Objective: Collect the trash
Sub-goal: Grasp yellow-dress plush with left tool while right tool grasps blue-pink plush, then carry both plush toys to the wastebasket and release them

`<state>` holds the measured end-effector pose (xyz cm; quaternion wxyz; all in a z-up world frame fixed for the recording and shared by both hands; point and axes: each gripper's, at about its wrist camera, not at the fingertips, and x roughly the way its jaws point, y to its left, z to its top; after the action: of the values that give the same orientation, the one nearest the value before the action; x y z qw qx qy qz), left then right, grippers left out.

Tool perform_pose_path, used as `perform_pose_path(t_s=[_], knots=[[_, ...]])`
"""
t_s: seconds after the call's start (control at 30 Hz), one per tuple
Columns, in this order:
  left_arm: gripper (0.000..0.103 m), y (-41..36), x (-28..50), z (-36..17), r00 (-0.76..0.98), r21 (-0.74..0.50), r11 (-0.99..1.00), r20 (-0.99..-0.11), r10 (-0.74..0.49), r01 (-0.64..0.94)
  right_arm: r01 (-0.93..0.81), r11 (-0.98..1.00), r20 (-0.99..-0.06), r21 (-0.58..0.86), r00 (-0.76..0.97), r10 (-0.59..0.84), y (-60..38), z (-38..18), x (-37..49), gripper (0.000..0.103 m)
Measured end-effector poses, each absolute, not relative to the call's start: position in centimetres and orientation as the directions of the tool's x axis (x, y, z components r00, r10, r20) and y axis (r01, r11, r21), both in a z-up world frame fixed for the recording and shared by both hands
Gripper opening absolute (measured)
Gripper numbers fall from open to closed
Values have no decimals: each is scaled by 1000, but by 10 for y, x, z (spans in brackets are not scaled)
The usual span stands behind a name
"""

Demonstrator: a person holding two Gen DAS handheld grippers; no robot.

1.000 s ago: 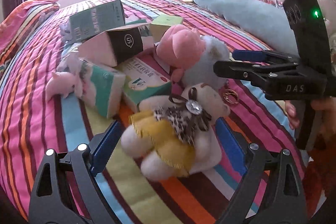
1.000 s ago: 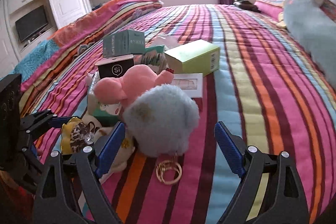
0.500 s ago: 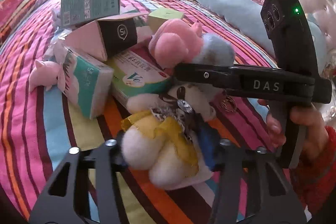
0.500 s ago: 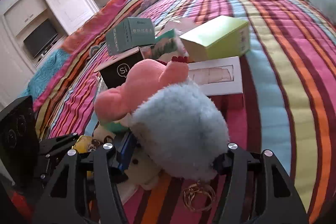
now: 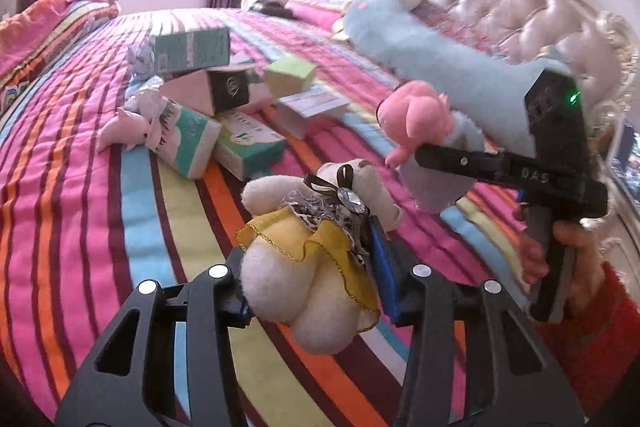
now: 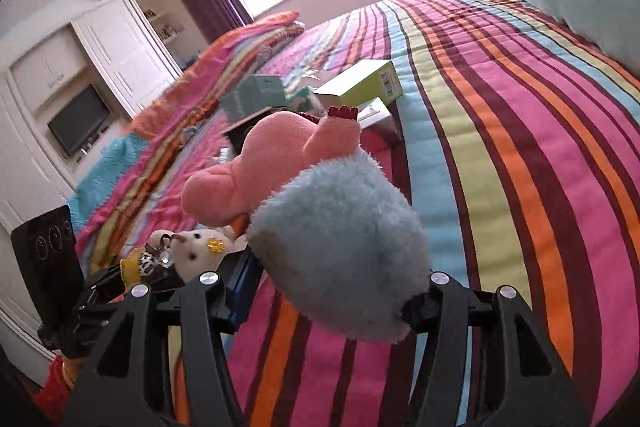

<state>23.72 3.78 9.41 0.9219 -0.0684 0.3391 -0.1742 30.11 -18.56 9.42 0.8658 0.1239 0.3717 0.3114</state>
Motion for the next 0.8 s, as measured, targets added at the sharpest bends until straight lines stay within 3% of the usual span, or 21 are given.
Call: perform_pose_path(t_s=[0.2, 0.37, 0.6, 0.8], knots=[[46, 36, 138, 116, 726, -256, 909, -547, -417, 330, -518, 719, -504, 464, 513, 695, -198, 109, 210, 54], [46, 34, 56, 98, 692, -276, 906, -584, -423, 321, -539, 680, -506, 498, 456, 732, -195, 100, 134, 54], [46, 29, -45, 18, 564, -307, 929, -738, -370, 207, -477, 681, -635, 555, 287, 718, -175, 32, 51, 54], [46, 13, -66, -62, 427, -280, 953, -853, -300, 111, -398, 749, -766, 531, 152, 624, -154, -42, 37, 54]])
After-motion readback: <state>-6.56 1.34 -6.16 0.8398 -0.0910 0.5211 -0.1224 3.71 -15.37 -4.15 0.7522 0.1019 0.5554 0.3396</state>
